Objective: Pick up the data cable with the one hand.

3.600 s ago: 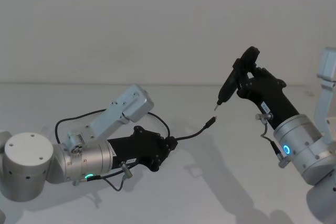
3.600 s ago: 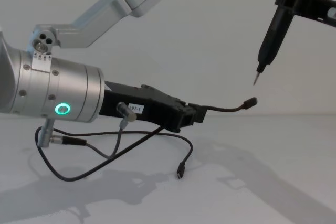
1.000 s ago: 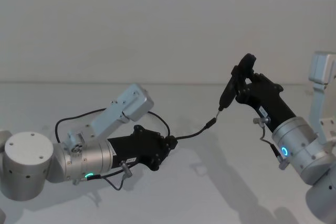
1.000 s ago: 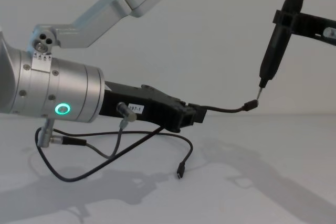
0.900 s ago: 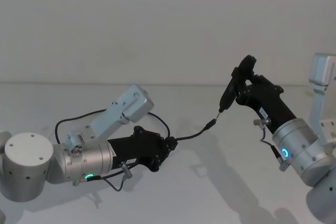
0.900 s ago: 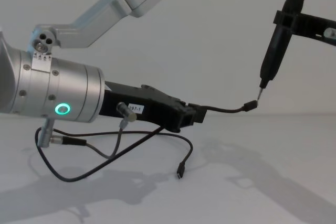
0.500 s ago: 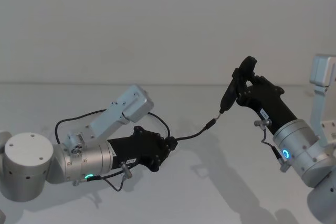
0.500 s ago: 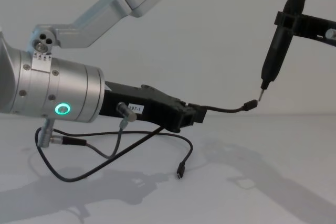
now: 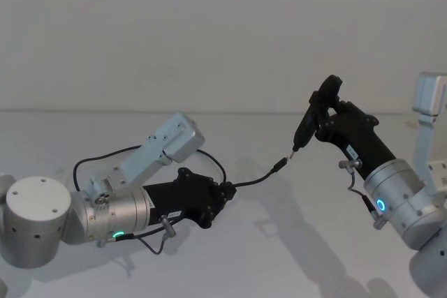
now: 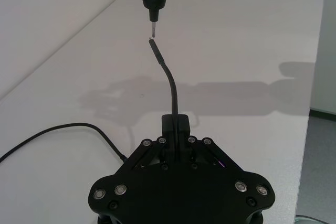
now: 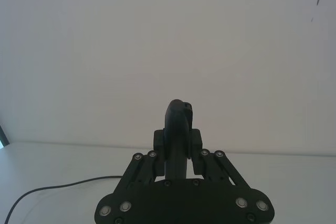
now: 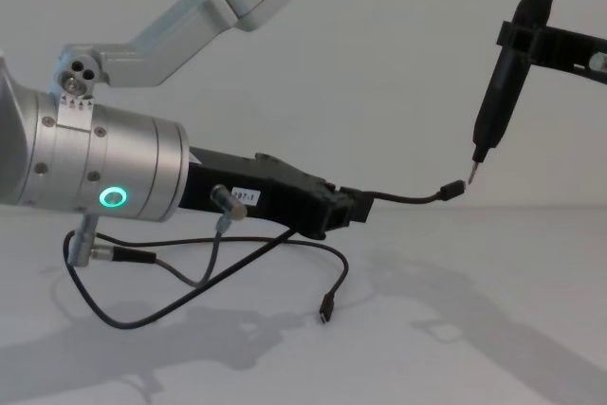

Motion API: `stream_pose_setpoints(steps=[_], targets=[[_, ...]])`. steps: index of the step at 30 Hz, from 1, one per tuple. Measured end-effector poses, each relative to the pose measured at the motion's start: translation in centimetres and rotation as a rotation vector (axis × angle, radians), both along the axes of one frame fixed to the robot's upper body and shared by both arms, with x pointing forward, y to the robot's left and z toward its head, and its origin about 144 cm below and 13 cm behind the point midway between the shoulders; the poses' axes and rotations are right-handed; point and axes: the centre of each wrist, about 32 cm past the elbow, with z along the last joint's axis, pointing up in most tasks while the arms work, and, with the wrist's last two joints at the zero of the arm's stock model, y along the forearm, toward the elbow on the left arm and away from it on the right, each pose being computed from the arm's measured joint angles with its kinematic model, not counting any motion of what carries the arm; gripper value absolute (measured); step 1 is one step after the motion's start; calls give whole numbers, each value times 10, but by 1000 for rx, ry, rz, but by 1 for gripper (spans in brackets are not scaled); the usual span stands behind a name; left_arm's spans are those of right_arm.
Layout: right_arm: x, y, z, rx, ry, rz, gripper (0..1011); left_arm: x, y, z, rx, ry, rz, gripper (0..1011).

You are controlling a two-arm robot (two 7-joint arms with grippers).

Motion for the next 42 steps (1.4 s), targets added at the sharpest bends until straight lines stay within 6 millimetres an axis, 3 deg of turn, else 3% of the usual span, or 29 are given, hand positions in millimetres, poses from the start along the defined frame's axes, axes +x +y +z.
stream_pose_setpoints(steps=[42], targets=[[3, 0, -3, 9, 3, 16, 279, 0, 0, 0, 0, 0, 0, 40]])
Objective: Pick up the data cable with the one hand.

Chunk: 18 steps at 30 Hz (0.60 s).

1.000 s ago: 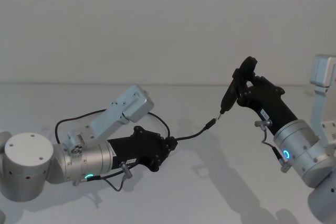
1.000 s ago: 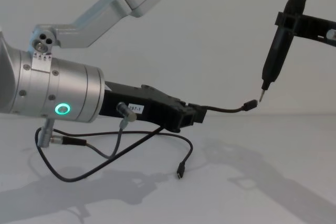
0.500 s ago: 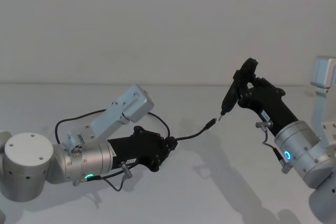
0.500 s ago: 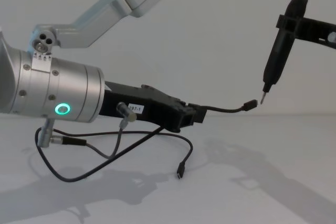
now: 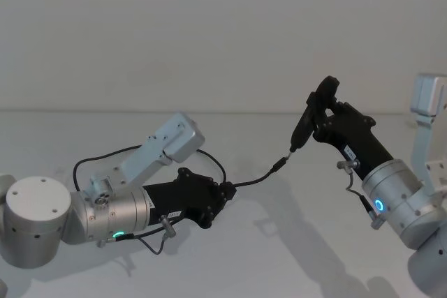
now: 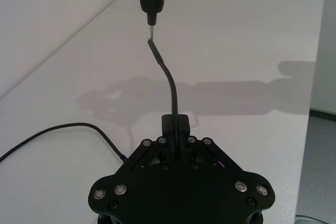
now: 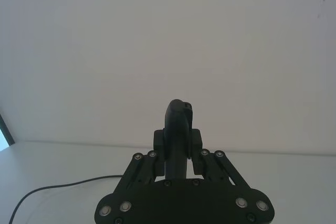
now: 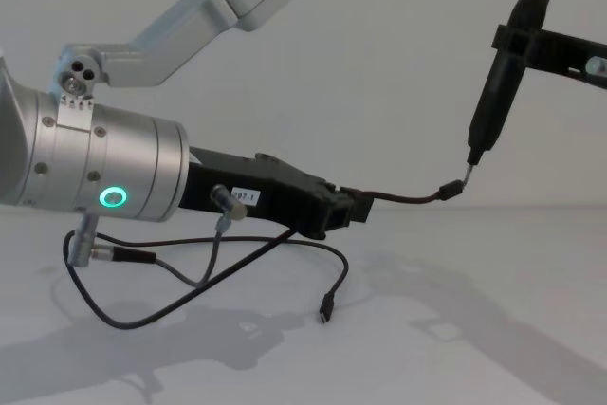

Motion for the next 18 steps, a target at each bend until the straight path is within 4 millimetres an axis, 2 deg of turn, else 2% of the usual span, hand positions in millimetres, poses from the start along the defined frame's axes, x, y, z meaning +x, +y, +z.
stream_pose_setpoints(steps=[18], targets=[[3, 2, -1, 6, -8, 8, 279, 0, 0, 0, 0, 0, 0, 40]])
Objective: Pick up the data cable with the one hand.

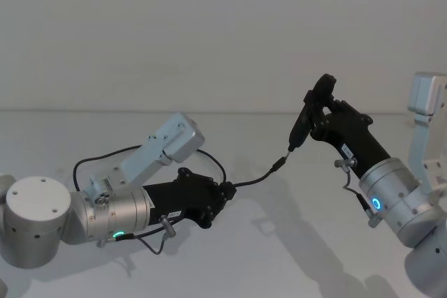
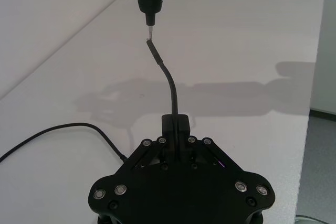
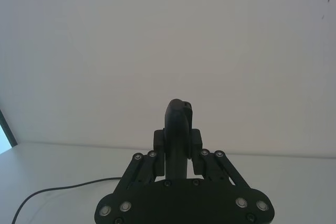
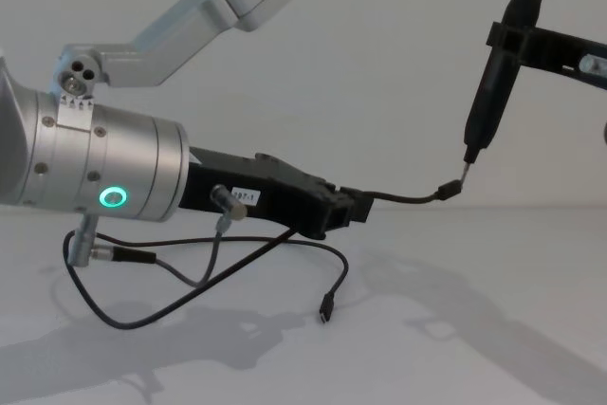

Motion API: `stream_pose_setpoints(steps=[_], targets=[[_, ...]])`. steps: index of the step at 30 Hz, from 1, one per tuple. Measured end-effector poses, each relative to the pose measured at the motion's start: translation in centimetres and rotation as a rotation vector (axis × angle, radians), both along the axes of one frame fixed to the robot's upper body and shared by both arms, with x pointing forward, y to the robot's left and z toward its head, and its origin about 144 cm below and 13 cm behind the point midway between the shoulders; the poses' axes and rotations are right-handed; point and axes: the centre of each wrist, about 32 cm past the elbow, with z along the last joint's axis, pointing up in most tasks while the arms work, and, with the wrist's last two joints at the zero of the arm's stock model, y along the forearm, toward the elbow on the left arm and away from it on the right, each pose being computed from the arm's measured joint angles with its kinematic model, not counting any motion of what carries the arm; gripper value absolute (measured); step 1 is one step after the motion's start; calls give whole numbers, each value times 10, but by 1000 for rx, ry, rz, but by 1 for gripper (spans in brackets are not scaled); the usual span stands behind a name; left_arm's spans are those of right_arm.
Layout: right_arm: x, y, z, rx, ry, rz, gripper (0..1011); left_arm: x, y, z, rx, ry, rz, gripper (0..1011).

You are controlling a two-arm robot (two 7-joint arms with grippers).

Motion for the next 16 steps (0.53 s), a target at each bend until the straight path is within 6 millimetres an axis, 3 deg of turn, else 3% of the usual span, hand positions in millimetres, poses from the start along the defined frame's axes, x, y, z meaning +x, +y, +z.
stream_pose_setpoints(steps=[16], targets=[[1, 1, 0, 2, -1, 2, 279, 0, 0, 0, 0, 0, 0, 40]])
